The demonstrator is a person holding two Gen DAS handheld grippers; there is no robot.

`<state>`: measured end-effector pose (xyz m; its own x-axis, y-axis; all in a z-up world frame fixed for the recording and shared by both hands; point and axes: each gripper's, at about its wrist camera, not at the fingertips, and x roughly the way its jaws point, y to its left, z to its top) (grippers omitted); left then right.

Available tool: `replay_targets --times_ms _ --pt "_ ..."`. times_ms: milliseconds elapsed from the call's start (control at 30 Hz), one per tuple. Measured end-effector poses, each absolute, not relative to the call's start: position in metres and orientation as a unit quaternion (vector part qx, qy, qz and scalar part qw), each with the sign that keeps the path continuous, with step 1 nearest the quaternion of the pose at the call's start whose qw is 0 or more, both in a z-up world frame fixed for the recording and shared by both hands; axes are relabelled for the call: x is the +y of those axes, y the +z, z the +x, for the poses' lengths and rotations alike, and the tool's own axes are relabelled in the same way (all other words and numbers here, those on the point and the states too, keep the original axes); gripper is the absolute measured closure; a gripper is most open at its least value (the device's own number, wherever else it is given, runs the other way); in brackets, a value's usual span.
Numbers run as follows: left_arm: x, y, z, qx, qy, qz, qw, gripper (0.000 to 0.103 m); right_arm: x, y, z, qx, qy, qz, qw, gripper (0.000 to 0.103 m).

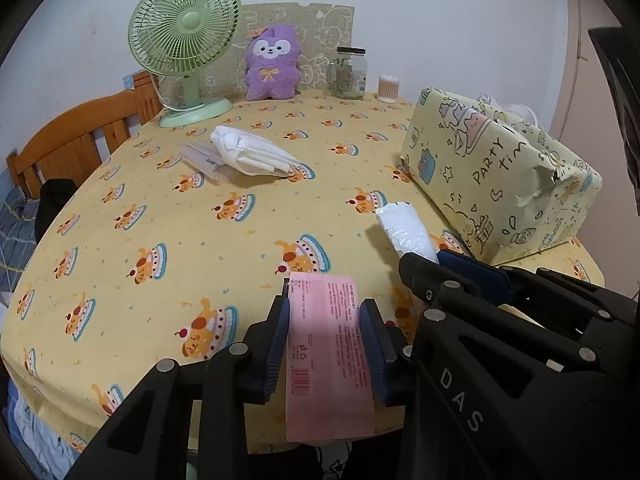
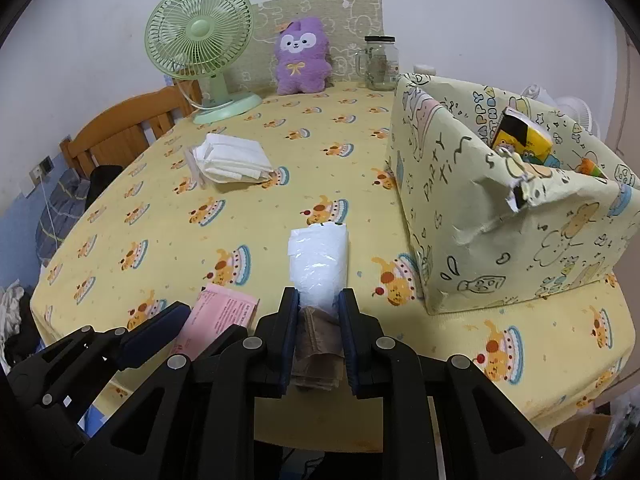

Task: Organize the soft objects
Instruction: 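Carry the pink pack and sock bundle with both tools toward the patterned box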

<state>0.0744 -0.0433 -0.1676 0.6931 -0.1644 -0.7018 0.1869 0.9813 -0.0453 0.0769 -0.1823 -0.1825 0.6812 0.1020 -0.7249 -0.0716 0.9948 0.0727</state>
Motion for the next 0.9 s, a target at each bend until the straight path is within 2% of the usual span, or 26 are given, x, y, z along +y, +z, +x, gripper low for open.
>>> replay_targets --times_ms 200,233,267,600,667,833,867,900 --pt "-0.040 -0.159 0.079 0.374 -0.091 0.015 0.923 0.067 -0.179 -0.176 0.083 0.393 0.054 0.016 0.918 0.080" --pt "-0.039 -0.157 0.080 0.371 -0.091 0.014 0.924 0.071 -0.178 -0.173 0.084 0.392 0.055 0.014 0.918 0.080" --pt "-0.039 -0.154 0.081 0.367 -0.090 0.013 0.926 0.083 -0.177 -0.171 0.085 0.390 0.055 0.013 0.919 0.080" --pt "-0.036 -0.148 0.091 0.365 -0.084 0.008 0.927 0.083 -0.175 -0.158 0.098 0.380 0.059 0.013 0.923 0.080" --pt "-0.036 -0.153 0.092 0.372 -0.082 0.009 0.924 0.071 -0.175 -0.163 0.099 0.387 0.058 0.013 0.920 0.080" --pt "-0.035 -0.162 0.091 0.384 -0.083 0.005 0.920 0.063 -0.174 -0.173 0.097 0.398 0.054 0.008 0.916 0.080" --pt "-0.035 -0.163 0.090 0.386 -0.087 0.004 0.918 0.055 -0.174 -0.174 0.096 0.400 0.054 0.007 0.915 0.080" --pt "-0.035 -0.164 0.089 0.386 -0.088 0.005 0.918 0.051 -0.175 -0.175 0.095 0.402 0.055 0.008 0.914 0.080"
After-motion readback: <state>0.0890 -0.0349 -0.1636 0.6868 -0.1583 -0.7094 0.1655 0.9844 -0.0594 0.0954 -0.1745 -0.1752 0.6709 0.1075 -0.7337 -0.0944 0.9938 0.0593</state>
